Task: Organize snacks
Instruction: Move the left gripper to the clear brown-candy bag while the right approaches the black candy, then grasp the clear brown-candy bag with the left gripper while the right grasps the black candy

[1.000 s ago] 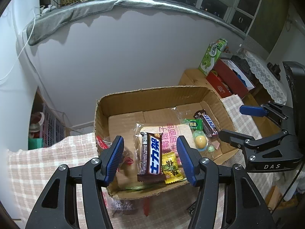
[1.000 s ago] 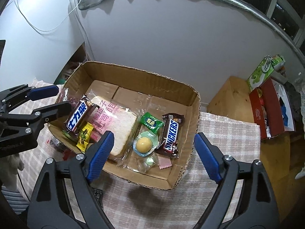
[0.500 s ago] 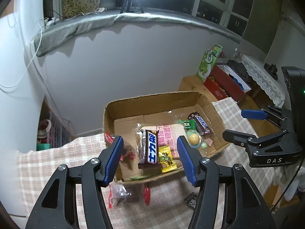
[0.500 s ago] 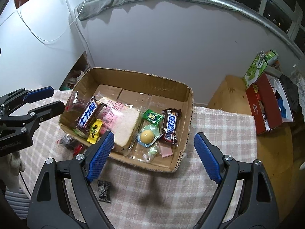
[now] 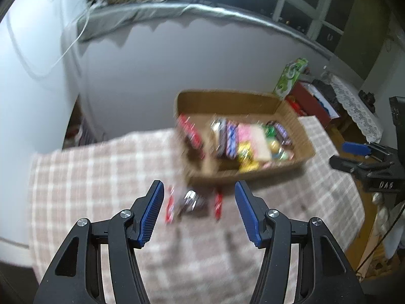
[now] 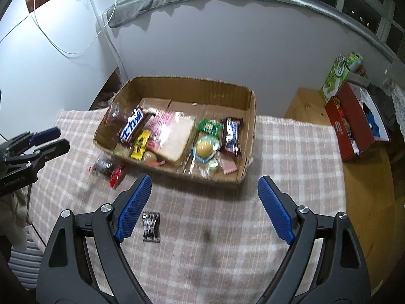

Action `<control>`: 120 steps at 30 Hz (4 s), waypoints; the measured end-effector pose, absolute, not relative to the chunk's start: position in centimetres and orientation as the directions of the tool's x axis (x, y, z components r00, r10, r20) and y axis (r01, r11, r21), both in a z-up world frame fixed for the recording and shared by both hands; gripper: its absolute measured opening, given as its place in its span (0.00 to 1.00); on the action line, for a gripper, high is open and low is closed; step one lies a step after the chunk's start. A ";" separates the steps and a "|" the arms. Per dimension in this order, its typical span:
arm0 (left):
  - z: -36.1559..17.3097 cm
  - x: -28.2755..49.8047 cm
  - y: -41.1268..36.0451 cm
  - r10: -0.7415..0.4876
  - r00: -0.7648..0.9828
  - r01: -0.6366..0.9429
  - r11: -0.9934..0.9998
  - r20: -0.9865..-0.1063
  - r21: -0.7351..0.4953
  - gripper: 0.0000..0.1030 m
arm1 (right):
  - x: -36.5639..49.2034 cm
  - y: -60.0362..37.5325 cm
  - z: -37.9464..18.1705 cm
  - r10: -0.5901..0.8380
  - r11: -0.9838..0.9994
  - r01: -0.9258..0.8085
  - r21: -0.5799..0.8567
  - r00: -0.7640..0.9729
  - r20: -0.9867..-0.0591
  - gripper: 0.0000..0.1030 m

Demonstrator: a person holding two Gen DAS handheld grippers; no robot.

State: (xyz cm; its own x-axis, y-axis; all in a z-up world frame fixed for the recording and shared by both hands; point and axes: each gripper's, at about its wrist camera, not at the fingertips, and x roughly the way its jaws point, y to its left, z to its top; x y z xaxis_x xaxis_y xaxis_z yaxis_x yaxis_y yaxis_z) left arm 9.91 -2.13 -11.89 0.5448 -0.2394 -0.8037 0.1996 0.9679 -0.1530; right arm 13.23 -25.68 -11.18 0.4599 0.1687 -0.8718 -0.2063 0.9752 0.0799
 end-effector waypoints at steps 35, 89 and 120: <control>-16.2 13.7 -0.4 -0.304 0.440 0.322 0.932 -0.845 -0.168 0.52 | 8.8 -23.1 -17.3 0.244 0.961 -0.203 0.188 0.299 -0.922 0.77; -19.6 11.0 -9.7 -0.269 0.211 0.701 0.712 -0.940 -0.046 0.62 | 8.1 -25.5 -19.1 0.247 0.966 -0.141 0.219 0.235 -0.940 0.77; -21.2 10.1 -8.8 -0.253 0.300 0.460 0.883 -0.920 -0.092 0.48 | 11.6 -15.3 -23.1 0.111 0.926 -0.377 0.024 0.211 -0.971 0.26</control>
State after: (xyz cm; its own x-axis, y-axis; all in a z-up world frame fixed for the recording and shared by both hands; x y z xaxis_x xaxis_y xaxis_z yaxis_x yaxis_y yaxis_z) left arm 10.09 -8.79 -21.25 0.3003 -0.2530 -0.9197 0.4604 0.8829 -0.0925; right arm 11.59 -15.29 -23.12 0.2113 0.1109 -0.9711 -0.3772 0.9258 0.0237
